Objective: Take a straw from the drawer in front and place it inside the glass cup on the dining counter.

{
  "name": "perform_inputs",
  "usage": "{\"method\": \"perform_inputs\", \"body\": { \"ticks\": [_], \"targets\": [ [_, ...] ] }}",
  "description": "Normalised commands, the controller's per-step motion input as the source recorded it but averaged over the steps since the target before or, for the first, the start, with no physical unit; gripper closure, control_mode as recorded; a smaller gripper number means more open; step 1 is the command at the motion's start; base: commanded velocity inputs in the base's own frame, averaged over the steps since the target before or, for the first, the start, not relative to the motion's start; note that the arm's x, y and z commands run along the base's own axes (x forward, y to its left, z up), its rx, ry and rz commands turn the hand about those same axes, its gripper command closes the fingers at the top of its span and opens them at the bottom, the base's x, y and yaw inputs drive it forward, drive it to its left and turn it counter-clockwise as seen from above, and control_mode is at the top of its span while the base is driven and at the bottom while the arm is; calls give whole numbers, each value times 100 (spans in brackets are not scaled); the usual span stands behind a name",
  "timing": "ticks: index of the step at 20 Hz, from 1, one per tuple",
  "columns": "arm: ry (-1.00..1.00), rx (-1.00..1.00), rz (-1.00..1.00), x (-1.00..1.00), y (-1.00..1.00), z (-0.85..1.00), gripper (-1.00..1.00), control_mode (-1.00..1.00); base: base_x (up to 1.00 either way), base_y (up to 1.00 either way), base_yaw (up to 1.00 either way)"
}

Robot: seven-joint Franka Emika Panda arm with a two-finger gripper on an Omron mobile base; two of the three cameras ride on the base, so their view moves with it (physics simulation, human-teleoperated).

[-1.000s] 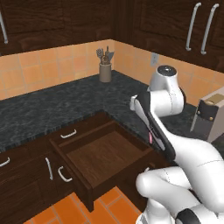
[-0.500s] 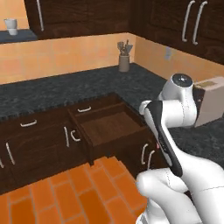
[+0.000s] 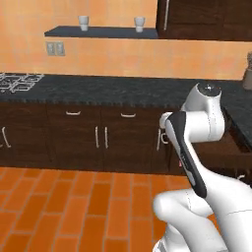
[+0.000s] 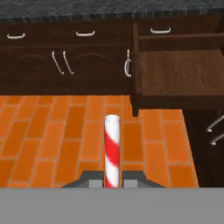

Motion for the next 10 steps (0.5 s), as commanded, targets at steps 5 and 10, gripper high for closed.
{"method": "perform_inputs", "body": {
  "ticks": [5,10],
  "targets": [
    [0,0,0,0,0,0,100,100,8,34,75],
    [0,0,0,0,0,0,100,100,31,29,67]
  ]
}}
